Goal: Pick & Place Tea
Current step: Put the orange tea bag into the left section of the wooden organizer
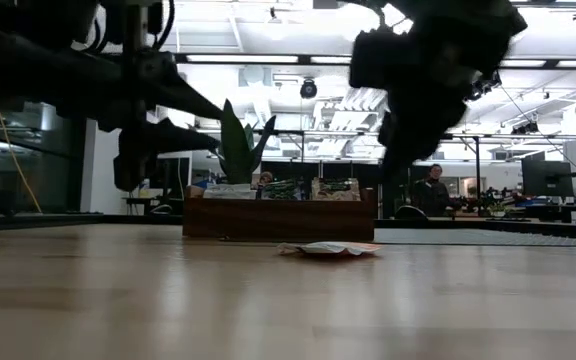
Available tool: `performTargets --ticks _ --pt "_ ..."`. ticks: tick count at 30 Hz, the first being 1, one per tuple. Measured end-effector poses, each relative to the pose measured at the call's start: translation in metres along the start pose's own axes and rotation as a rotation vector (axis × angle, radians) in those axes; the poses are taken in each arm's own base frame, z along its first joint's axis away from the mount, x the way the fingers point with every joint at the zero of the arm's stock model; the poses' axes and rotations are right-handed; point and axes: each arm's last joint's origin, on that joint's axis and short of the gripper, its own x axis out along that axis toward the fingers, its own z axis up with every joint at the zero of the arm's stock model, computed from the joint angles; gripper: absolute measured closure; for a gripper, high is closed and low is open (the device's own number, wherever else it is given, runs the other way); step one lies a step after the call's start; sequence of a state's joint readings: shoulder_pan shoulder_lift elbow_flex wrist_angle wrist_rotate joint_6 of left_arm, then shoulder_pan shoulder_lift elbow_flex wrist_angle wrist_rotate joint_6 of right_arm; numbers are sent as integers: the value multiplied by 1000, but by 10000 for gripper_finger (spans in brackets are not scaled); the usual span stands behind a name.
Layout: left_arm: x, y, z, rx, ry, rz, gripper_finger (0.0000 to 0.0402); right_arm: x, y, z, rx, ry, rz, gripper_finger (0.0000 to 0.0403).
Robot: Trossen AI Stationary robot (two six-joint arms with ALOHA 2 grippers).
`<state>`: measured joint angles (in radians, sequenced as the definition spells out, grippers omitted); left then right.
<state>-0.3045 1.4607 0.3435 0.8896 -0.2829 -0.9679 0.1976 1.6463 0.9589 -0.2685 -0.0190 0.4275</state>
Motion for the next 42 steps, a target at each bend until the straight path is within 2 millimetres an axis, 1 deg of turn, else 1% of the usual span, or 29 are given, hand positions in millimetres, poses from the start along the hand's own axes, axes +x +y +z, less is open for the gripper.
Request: performTargets --ticks 4,7,12,15,19,24,29,32,42 --pt "18 -11 -16 -56 9 19 264 8 -1 -16 -14 14 20 402" --pt "39 -23 -25 -61 17 12 264 13 -4 -23 -23 -25 43 402" --pt "71 -39 -30 -94 -10 11 264 15 -5 -26 -69 -62 68 402" --pt "89 -42 -35 -124 0 71 264 16 -5 -26 -125 -76 75 403" --pt "105 -45 -40 -154 29 154 264 17 -6 -25 -172 -85 90 403" --pt "110 -49 -40 -134 50 211 264 21 -10 -21 -186 -107 120 403" --pt "109 -44 -42 -130 46 281 264 29 -18 -20 -172 -93 126 403" --pt "108 -40 -44 -144 72 310 264 35 -21 -21 -161 -80 130 403" --pt "106 -36 -47 -154 129 347 264 48 -23 -26 -116 -55 134 403"
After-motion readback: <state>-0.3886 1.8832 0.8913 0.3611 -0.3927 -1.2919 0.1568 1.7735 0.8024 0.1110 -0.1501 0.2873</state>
